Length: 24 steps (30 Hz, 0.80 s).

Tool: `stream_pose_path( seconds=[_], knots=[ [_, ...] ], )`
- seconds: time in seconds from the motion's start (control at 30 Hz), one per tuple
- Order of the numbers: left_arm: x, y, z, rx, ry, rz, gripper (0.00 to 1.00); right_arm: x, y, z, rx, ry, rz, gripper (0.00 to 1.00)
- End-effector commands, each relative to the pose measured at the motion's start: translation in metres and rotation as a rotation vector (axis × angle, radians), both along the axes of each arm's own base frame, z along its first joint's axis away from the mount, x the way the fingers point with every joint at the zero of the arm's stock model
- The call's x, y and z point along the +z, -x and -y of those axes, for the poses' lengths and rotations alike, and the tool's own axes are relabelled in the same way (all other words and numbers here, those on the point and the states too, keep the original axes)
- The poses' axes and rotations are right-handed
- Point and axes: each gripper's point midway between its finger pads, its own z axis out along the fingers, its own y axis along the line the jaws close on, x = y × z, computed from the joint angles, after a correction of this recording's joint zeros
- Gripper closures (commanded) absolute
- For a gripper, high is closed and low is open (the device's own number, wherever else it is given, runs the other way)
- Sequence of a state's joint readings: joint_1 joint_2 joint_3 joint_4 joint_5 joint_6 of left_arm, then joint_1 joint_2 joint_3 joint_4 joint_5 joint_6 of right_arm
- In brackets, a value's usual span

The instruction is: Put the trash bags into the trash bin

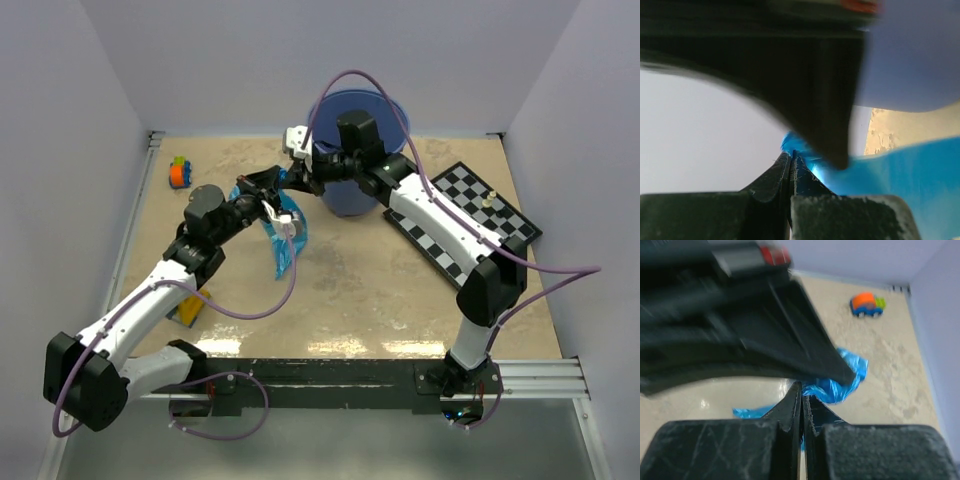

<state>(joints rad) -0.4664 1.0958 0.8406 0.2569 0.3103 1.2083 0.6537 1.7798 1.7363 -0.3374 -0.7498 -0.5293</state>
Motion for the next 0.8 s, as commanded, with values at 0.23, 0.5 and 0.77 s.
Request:
stream_pose_path(
  seconds=[0.23,0.5,0.77],
  knots=[
    [0.041,0.039,0.032,-0.167,-0.045,0.286,1.00,-0.004,-0.026,0.007,-0.084,0.058,0.084,1.00],
    [-0.008,0.007,0.026,-0.067,-0.126,0.145,1.00,0.079,0.020,0.009,0.053,-0.102,0.163,1.00],
    [-0.027,0.023,0.019,-0.090,-0.204,0.098,1.00,0.035,-0.024,0.017,-0.133,-0.008,0.160,1.00]
  ],
)
